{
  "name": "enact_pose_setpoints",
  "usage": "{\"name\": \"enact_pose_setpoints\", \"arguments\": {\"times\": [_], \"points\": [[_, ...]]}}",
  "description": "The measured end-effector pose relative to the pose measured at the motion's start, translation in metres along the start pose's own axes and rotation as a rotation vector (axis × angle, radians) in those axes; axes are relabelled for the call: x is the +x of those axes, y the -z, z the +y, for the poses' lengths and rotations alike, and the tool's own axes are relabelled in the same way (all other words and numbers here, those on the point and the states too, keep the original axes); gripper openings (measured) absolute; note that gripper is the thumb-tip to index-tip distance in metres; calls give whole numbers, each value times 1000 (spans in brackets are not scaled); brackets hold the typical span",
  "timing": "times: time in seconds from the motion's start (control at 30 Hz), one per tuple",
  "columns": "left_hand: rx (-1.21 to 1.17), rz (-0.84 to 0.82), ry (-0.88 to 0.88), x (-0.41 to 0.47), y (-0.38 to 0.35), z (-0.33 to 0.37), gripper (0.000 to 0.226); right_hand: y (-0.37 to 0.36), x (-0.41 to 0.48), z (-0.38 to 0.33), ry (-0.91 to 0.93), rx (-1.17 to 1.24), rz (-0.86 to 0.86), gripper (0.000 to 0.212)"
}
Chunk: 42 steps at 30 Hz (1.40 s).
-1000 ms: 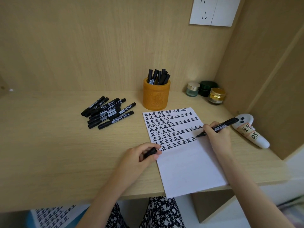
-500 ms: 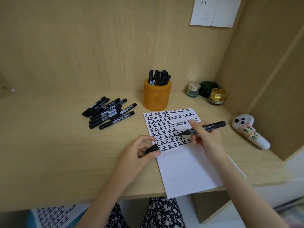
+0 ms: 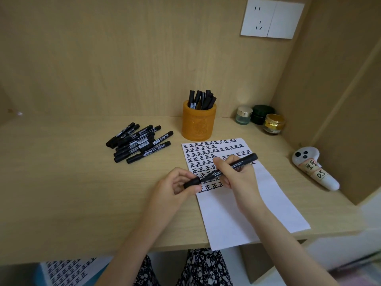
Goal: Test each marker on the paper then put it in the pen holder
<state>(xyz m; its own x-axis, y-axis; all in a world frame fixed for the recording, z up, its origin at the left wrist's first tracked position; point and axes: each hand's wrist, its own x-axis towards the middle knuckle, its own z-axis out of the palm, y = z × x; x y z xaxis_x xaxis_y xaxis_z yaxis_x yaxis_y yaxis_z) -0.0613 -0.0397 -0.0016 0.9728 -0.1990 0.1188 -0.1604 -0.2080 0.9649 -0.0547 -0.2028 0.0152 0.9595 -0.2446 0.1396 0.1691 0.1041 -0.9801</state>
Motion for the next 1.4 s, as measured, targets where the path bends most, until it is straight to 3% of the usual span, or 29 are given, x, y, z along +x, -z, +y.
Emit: {"name": "enact_pose_setpoints", "arguments": {"times": [0.53,0.87,1.0,1.07,1.13,1.17,1.3,1.4], "points": [[-169,97,-45,-8,-6,9,12,-23,-4,5,20,-40,-36,38],[-137,116,-41,-2,0,11,14,-26,1,5,-86,14,-85,42],[-57,128,-69,4,6,18,12,-20,10,-11,-111,-120,-130,43],[-21,171,-71,7,11,20,9,-16,17,-15,-100,-241,-6,43],[17,211,-65,8,17,20,6,-8,20,-16,71,-424,146,44],[32,224,-58,9,20,20,5,-5,21,-16,209,-514,130,38],[99,257,-58,15,22,20,4,-11,19,-7,474,-685,-280,24],[131,258,-105,21,19,23,14,-22,19,1,522,-719,-373,20]]}}
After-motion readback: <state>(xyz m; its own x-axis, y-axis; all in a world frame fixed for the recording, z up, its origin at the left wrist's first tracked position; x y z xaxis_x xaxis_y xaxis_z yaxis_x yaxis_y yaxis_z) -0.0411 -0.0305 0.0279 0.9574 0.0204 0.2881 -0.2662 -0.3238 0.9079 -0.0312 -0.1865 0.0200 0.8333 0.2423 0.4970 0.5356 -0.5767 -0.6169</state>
